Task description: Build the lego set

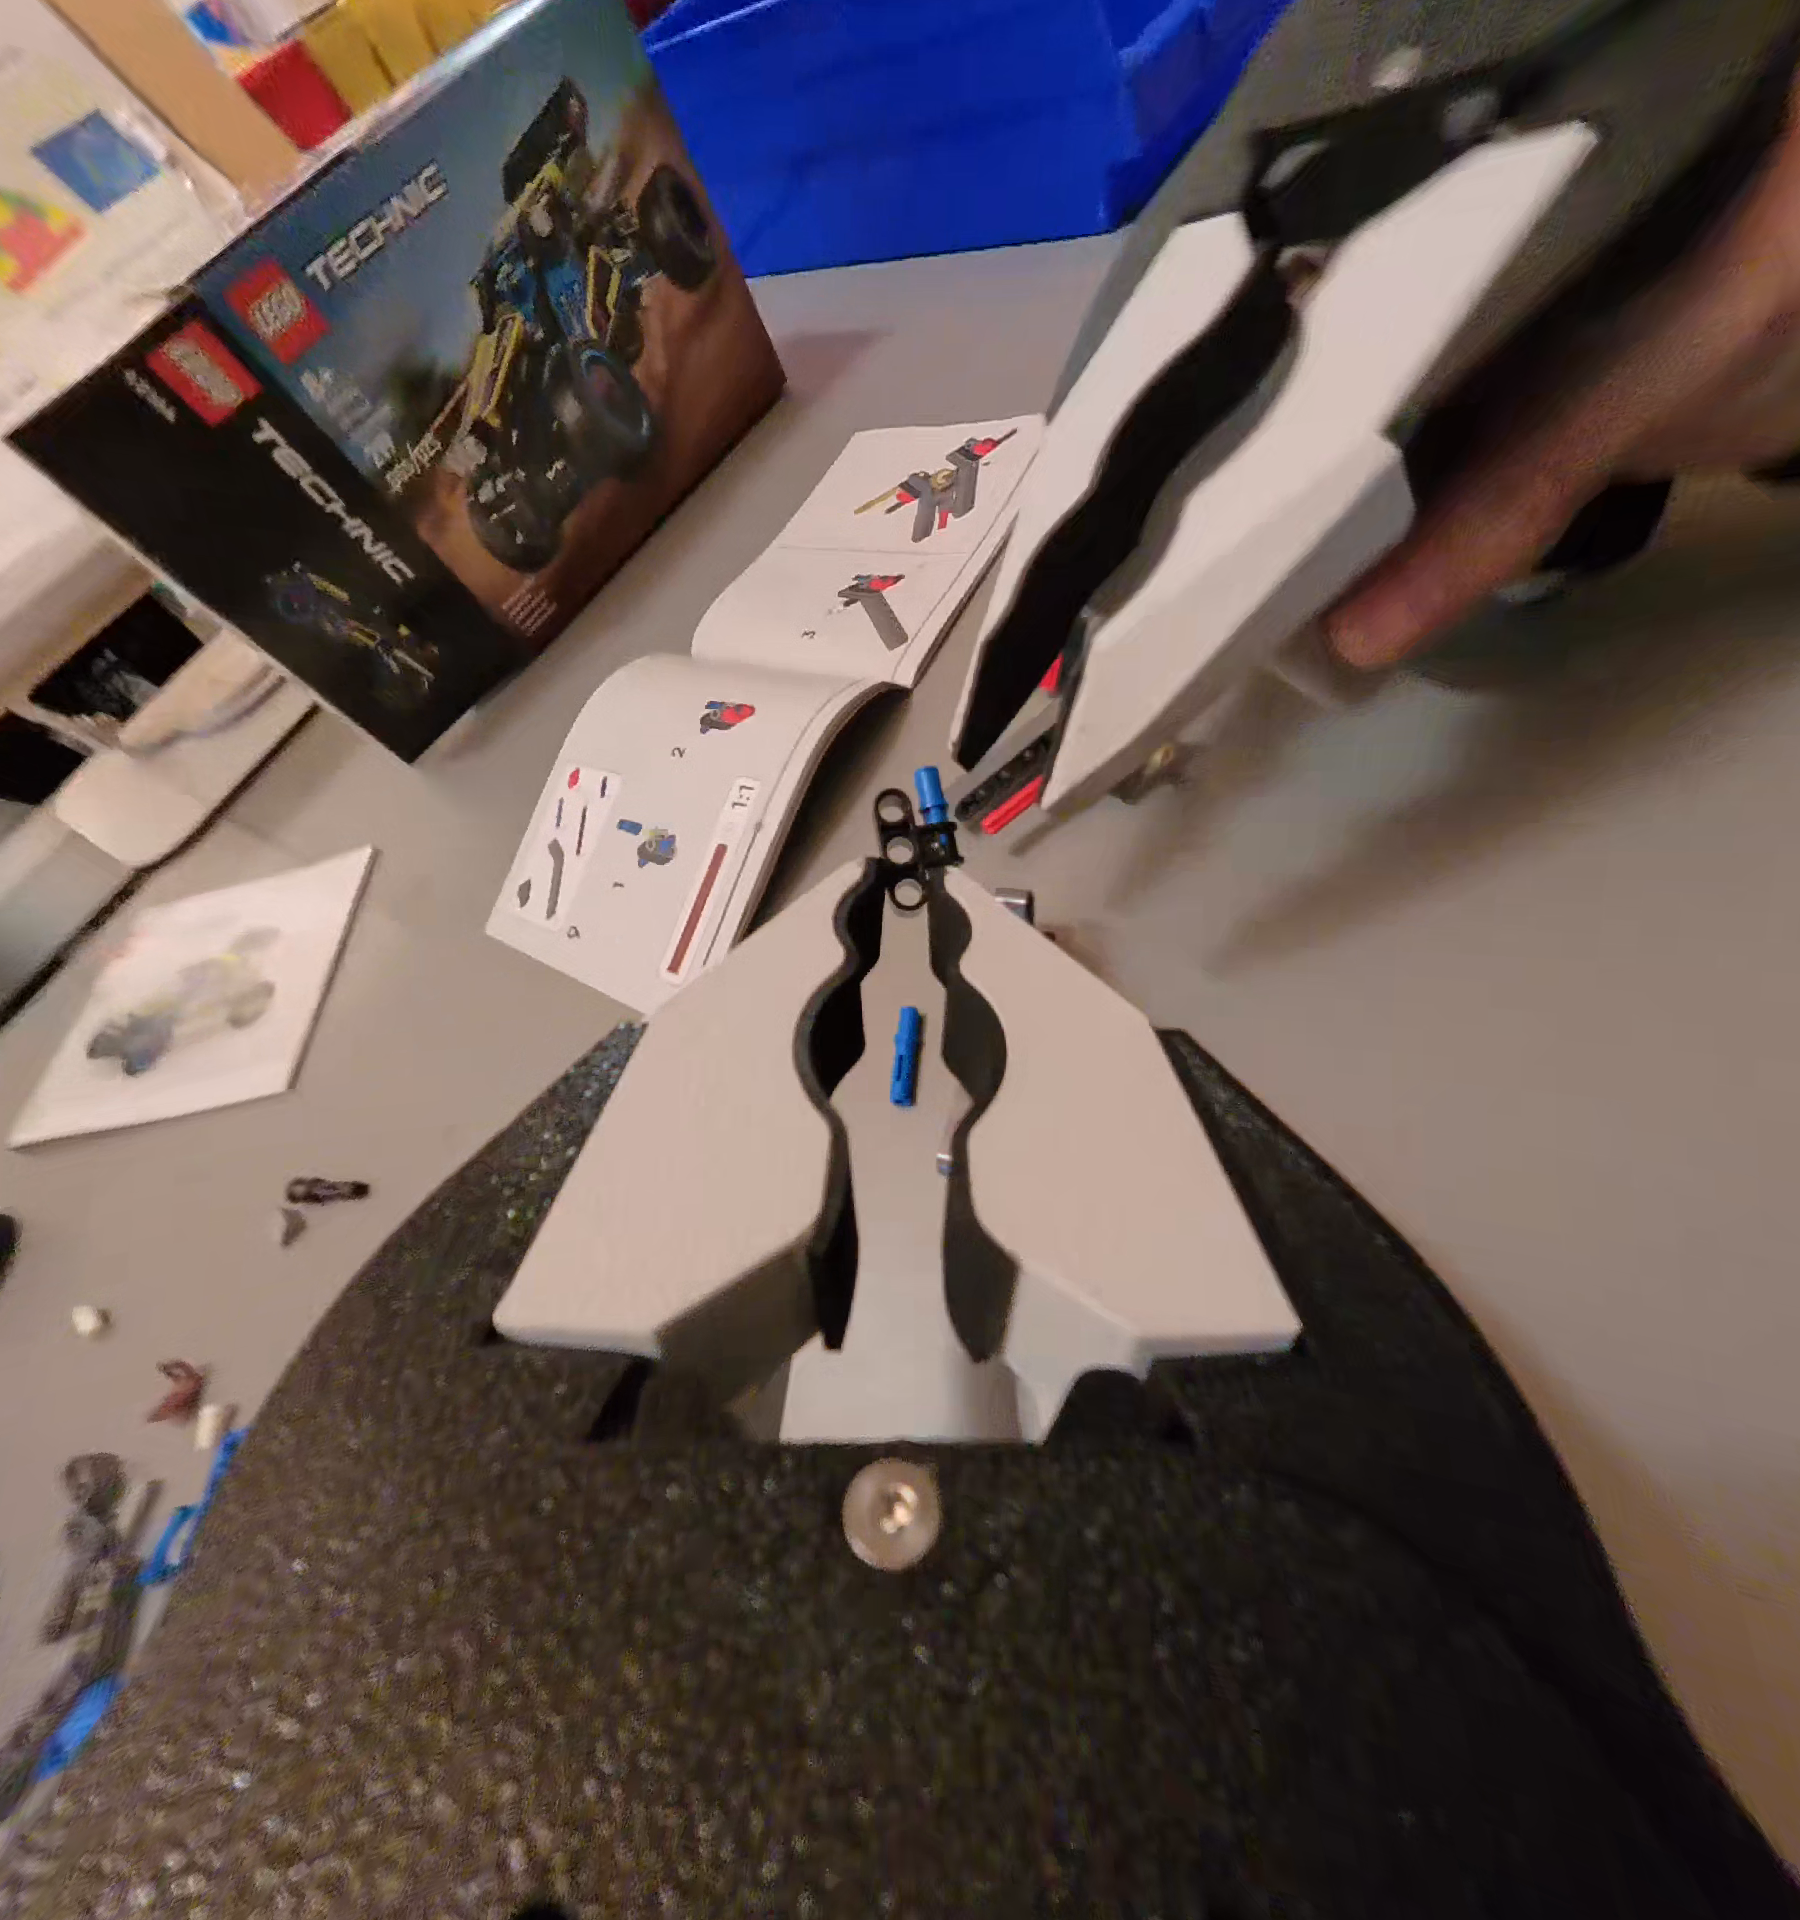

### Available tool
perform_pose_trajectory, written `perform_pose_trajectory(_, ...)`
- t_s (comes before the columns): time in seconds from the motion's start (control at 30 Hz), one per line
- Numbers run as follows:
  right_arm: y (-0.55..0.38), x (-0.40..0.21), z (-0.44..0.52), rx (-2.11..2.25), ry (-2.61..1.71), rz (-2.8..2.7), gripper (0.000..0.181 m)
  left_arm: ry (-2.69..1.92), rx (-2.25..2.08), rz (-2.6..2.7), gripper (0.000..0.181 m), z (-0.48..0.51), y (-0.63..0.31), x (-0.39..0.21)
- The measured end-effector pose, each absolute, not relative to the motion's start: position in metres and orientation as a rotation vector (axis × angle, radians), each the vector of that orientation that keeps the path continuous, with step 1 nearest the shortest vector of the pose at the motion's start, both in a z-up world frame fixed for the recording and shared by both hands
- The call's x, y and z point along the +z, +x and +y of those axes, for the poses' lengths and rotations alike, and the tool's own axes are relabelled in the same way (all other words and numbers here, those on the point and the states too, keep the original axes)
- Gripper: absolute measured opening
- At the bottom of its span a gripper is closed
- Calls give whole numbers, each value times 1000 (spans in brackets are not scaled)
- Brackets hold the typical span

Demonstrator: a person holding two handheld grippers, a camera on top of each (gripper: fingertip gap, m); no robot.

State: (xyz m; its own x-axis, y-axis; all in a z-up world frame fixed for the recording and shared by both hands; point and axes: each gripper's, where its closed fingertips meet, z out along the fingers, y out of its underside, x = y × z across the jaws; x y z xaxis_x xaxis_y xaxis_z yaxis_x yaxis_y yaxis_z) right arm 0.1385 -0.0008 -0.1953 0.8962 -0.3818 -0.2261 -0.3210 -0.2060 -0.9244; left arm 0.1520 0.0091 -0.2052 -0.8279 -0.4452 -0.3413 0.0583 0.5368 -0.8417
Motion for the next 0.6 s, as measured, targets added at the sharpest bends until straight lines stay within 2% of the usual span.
perform_pose_trajectory(0.07, 139, -185, 2, -302, -1794, 424, 22, -421, -1306, 2264, 6, 8, 152, -202)
perform_pose_trajectory(0.13, 139, -177, 4, -499, -1768, 335, 19, -513, -1378, 2252, 6, 6, 150, -194)
perform_pose_trajectory(0.23, 141, -173, 5, -600, -1747, 302, 22, -609, -1457, 2264, 6, 5, 147, -189)
perform_pose_trajectory(0.3, 147, -175, 0, -645, -1757, 326, 30, -660, -1518, 2258, 6, 5, 146, -185)
perform_pose_trajectory(0.43, 144, -172, 1, -670, -1748, 282, 30, -716, -1609, 2267, 6, 3, 143, -183)
perform_pose_trajectory(0.47, 144, -172, 1, -685, -1755, 264, 22, -729, -1632, 2273, 6, 2, 143, -183)
perform_pose_trajectory(0.6, 143, -175, 2, -736, -1785, 219, 18, -767, -1644, 2290, 6, 1, 142, -185)
